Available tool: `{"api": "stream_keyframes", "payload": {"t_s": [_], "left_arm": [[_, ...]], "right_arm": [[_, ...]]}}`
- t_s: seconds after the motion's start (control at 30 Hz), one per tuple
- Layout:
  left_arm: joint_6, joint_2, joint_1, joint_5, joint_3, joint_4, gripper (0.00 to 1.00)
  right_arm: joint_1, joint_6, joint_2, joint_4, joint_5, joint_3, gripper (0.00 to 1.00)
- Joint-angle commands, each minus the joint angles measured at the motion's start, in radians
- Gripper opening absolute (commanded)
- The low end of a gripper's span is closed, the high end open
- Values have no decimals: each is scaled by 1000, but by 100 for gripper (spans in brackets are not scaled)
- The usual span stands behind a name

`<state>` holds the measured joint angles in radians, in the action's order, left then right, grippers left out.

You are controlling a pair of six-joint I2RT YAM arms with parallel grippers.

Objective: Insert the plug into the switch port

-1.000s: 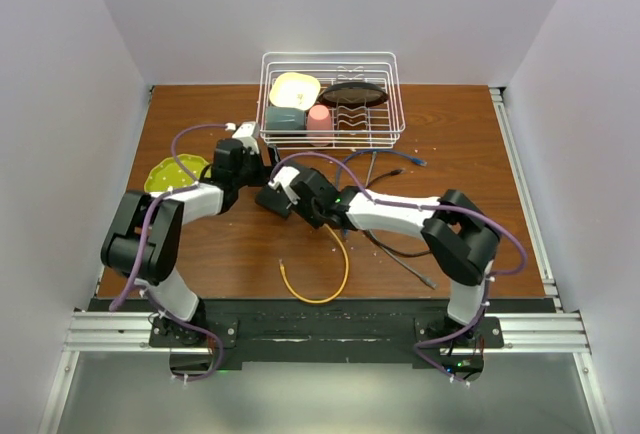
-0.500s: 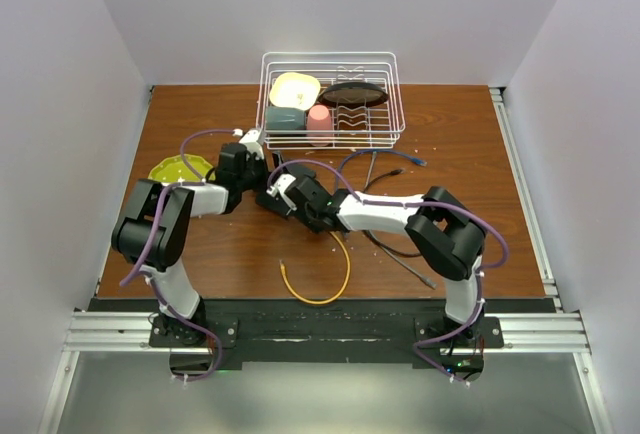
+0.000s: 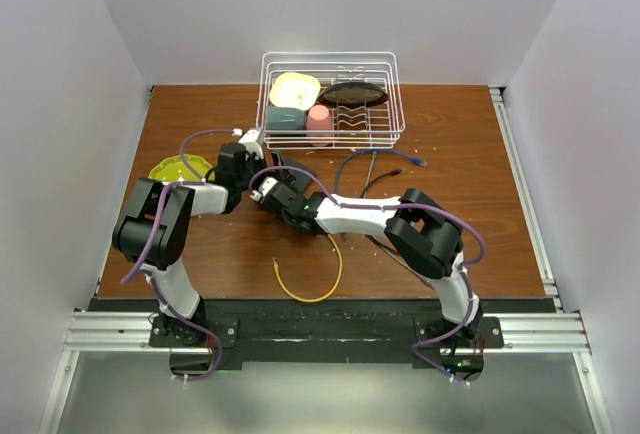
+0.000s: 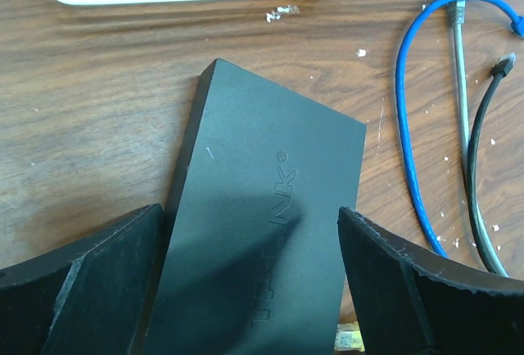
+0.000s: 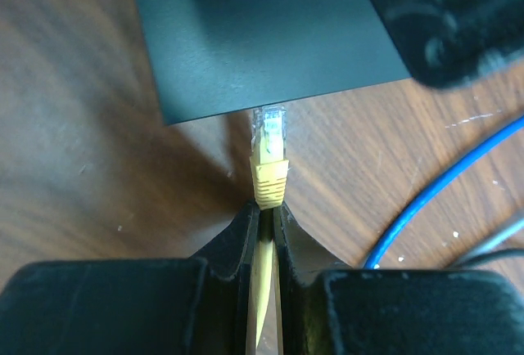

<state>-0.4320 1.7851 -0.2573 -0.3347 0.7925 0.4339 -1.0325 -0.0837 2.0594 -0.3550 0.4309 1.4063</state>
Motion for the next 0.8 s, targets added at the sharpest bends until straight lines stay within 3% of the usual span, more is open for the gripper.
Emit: {"api": "stream_keyframes", "payload": {"t_s": [0.0,0.47,0.77], "left_arm": [[-28,-13,1,-66,-1,65,92],[-48,-19,1,-194,-35,78,83],[-31,-39,1,-93,-72,-21,82]], "right_arm": [[-20,35,62,-81,78,80,0],[-110,32,58,-81,32,77,0],[-118,76,-2,-70,55,11,0]]}}
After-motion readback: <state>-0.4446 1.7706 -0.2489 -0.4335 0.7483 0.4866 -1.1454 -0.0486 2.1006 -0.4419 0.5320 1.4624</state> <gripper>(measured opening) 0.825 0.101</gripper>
